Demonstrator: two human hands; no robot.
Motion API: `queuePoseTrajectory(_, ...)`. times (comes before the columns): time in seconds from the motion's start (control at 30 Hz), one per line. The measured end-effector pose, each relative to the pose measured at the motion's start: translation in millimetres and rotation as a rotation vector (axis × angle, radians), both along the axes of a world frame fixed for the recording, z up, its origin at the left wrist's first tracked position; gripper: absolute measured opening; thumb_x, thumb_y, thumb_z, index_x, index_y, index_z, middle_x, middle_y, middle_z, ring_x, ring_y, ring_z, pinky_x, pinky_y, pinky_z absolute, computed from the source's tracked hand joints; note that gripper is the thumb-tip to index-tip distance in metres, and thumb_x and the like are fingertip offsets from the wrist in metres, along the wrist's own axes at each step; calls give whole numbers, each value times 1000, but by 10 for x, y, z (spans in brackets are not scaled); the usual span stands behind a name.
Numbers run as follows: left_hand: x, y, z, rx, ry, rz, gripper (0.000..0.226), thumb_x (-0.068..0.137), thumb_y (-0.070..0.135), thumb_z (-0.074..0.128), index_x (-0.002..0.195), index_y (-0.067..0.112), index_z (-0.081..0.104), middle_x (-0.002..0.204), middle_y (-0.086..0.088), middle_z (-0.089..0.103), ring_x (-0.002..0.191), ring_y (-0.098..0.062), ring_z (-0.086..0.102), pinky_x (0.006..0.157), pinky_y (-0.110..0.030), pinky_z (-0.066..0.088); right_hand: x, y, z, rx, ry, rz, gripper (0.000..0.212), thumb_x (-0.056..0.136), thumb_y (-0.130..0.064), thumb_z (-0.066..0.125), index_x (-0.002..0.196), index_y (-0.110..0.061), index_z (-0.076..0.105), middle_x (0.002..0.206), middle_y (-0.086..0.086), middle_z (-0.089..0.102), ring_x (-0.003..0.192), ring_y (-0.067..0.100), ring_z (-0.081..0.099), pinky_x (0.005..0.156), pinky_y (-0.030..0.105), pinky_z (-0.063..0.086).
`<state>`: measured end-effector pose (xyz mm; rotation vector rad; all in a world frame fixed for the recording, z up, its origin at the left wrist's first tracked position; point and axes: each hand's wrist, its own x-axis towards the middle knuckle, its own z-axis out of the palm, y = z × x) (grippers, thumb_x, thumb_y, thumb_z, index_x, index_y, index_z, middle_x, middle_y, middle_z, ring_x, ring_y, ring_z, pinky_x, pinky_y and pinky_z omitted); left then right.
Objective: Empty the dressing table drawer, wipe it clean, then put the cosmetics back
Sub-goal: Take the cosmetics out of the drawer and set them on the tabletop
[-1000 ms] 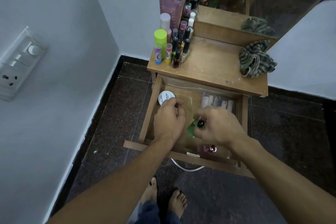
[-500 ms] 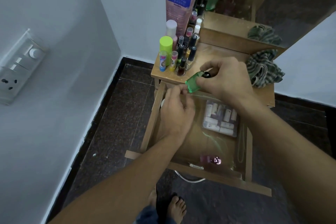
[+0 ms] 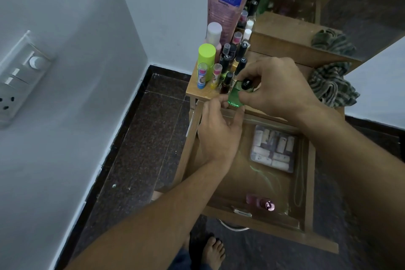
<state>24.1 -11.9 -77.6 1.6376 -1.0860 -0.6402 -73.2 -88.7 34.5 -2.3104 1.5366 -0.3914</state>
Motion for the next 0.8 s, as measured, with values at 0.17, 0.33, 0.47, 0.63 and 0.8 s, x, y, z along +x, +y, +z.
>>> queuePoseTrajectory(0.17,-13,-56,-28,-18,-61,36,30,88,34,75,113,23,63,99,13,58,83,0,53,70,-22,49,-8,-57,-1,-69,40,83,24,79,-18,78,103,-18,79,96,-2,75,85,15,68,77,35,59)
queuePoseTrajectory(0.33,-7,-103,-65,-9,-90,52,24,91,32,73,111,23,64,96,13,58,78,-5,53,67,-28,50,-32,-108,-49,-82,11,81,25,79,-17,77,104,-17,79,96,-1,74,84,15,67,76,37,60)
queuePoseTrajectory(0.47,-13,-103,-74,-25,-88,48,24,91,32,73,111,22,64,96,13,58,80,-7,55,68,-34,53,-52,-107,-89,-98,-5,68,26,79,-20,78,104,-18,79,97,1,73,85,16,68,78,40,60)
queuePoseTrajectory(0.63,16,-108,-96,-51,-86,43,26,90,27,74,112,17,65,97,8,60,86,-9,57,73,-34,54,-108,-47,-90,-101,19,61,35,78,-31,81,112,-23,75,105,-3,70,90,16,65,78,45,58)
queuePoseTrajectory(0.8,46,-36,-93,-52,-105,34,24,91,27,72,112,19,65,100,8,63,89,-4,57,75,-10,44,-412,240,-22,-133,-5,-55,36,77,-36,77,112,-25,74,98,-9,65,84,13,60,74,41,56)
